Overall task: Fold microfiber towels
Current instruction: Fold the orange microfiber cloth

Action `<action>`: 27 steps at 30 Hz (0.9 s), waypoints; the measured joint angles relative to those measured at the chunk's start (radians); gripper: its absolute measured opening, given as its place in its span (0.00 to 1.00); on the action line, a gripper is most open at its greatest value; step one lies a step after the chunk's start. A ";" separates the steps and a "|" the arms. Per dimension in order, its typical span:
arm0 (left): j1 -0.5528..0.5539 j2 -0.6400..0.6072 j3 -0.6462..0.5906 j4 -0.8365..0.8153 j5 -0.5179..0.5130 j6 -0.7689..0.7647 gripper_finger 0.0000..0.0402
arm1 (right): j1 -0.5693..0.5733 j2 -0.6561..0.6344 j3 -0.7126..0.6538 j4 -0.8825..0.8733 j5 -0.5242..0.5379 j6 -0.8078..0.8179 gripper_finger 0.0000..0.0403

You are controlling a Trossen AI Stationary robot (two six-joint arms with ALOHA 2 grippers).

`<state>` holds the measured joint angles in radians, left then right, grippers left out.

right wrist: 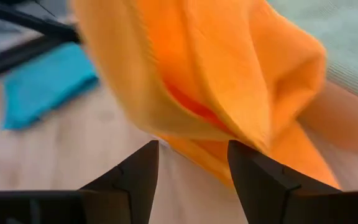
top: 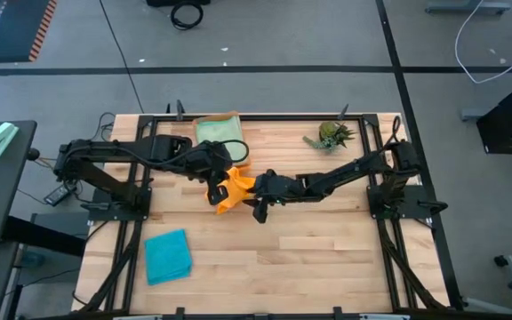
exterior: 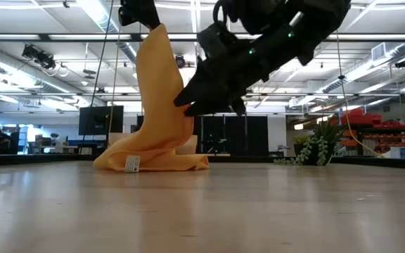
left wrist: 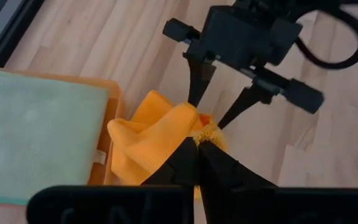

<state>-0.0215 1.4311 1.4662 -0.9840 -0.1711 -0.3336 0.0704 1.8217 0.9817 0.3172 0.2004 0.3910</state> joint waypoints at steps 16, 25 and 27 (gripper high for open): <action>0.073 0.000 0.000 -0.010 0.000 -0.012 0.03 | -0.079 0.000 -0.001 0.016 -0.044 -0.274 0.46; 0.123 0.000 0.000 -0.010 0.000 0.006 0.06 | -0.098 -0.001 -0.001 0.050 -0.180 -0.307 0.06; 0.133 0.000 0.000 -0.010 0.000 0.006 0.04 | -0.098 -0.008 -0.001 0.040 -0.242 -0.280 0.03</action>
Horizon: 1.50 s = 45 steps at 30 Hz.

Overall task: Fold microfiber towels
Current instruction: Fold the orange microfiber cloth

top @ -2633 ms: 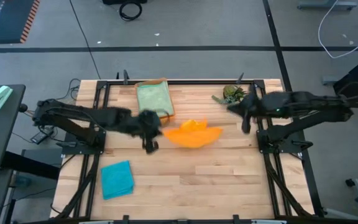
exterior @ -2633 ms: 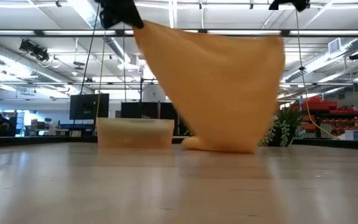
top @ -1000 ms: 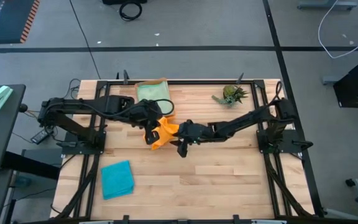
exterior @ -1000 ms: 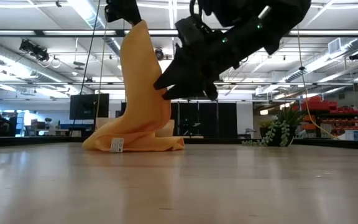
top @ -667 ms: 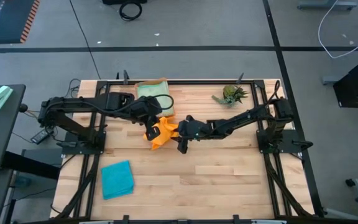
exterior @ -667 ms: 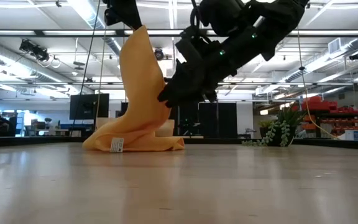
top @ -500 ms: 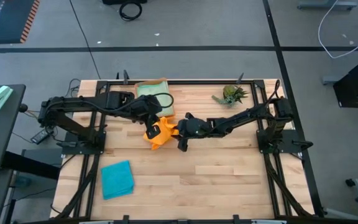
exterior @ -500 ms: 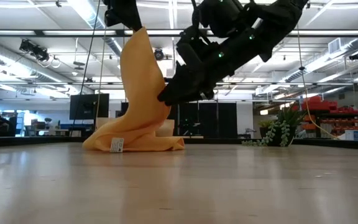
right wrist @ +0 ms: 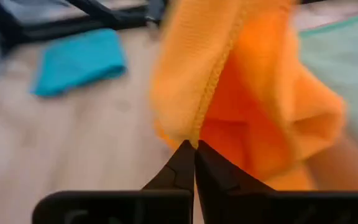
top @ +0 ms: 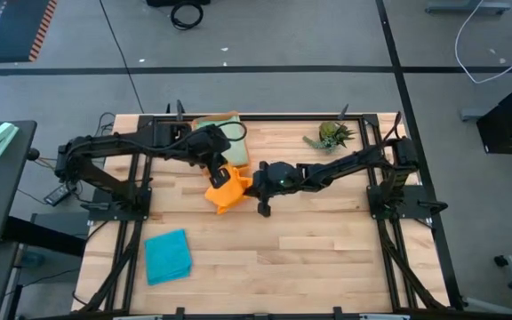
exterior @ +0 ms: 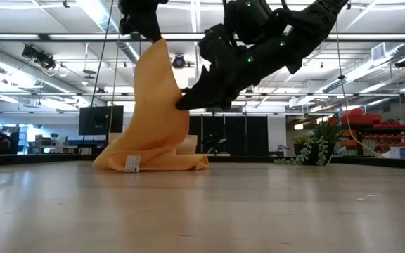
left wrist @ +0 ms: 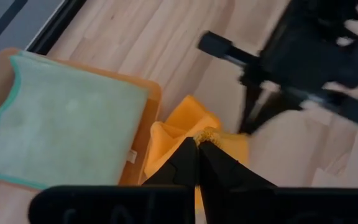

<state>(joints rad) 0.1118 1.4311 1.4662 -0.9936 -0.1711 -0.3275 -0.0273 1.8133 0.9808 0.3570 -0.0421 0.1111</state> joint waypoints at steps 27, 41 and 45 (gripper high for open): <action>0.026 0.025 0.304 0.382 0.105 0.128 0.01 | -0.223 -0.415 1.109 -1.866 -0.108 -0.172 0.00; -0.245 0.155 0.294 -0.067 0.180 -0.036 0.01 | 0.148 -0.345 0.803 -1.813 -0.070 0.170 0.00; -0.417 0.159 -0.011 0.218 0.185 -0.185 0.01 | 0.369 -0.340 0.399 -1.376 -0.125 0.398 0.00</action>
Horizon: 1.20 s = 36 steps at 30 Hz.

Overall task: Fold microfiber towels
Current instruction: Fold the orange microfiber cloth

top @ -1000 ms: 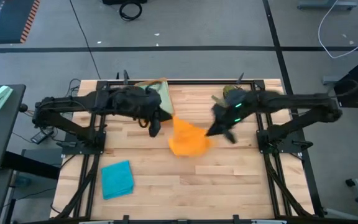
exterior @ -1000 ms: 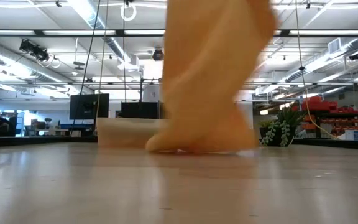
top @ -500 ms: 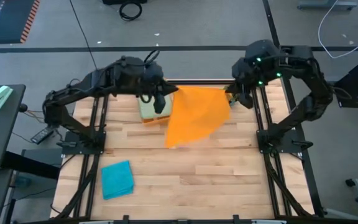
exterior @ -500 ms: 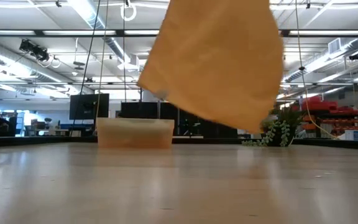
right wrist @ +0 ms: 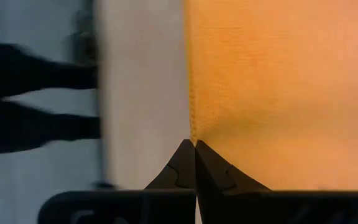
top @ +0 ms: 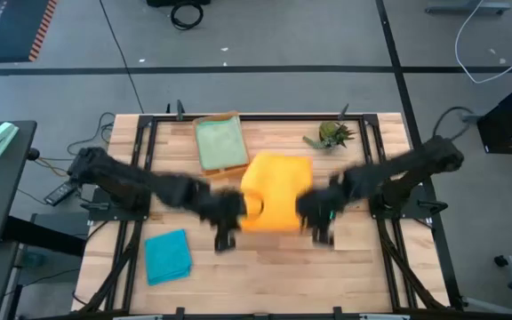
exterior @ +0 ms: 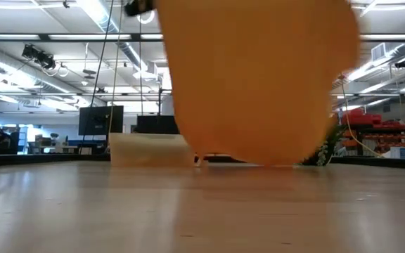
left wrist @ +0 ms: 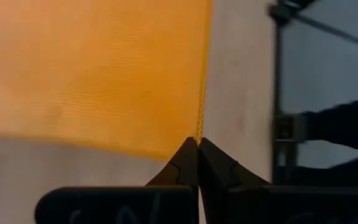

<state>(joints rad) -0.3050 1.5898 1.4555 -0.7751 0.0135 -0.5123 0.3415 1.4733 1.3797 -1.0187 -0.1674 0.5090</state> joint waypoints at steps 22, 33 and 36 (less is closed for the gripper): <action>-0.111 0.019 -0.542 0.627 0.027 -0.393 0.03 | 0.457 0.069 -0.574 1.039 0.250 0.477 0.38; -0.043 0.019 -0.547 0.620 0.027 -0.251 0.04 | 0.639 0.344 -0.322 0.979 0.612 -0.138 0.40; -0.026 0.019 -0.547 0.623 0.025 -0.219 0.03 | 0.630 0.464 -0.168 0.774 0.675 -0.210 0.40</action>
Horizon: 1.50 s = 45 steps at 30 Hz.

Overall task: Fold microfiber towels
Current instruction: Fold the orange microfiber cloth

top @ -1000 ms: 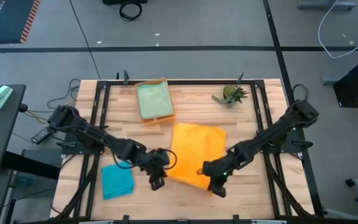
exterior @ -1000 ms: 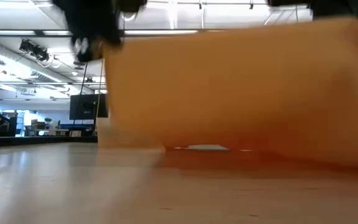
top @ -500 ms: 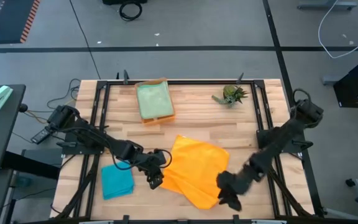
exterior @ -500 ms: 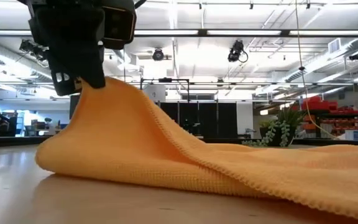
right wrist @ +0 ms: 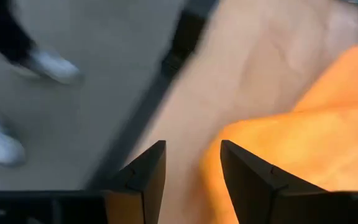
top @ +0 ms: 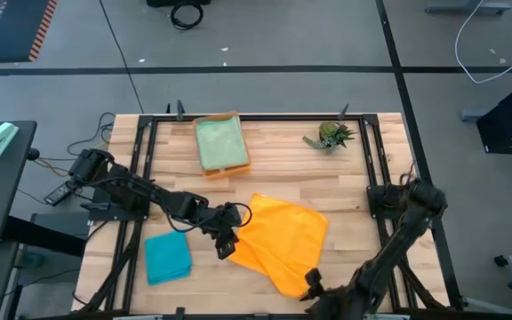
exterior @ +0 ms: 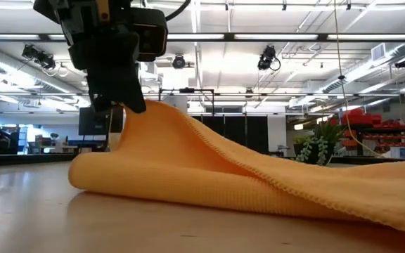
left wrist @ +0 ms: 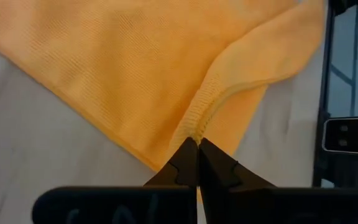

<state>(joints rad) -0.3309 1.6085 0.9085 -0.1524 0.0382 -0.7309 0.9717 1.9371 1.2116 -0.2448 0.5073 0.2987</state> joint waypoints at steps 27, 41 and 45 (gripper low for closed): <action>0.008 0.000 0.000 -0.001 0.047 0.036 0.02 | -0.021 0.266 0.345 -0.559 0.141 -0.048 0.35; 0.026 0.000 0.001 -0.001 0.046 0.038 0.04 | -0.051 0.229 0.345 -0.514 0.096 0.730 0.01; 0.040 0.000 0.028 -0.002 0.046 0.045 0.03 | -0.012 0.223 0.345 -0.644 0.093 1.109 0.01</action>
<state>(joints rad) -0.2908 1.6085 0.9362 -0.1546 0.0845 -0.6857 0.9593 2.1606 1.5566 -0.8892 0.6004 1.4074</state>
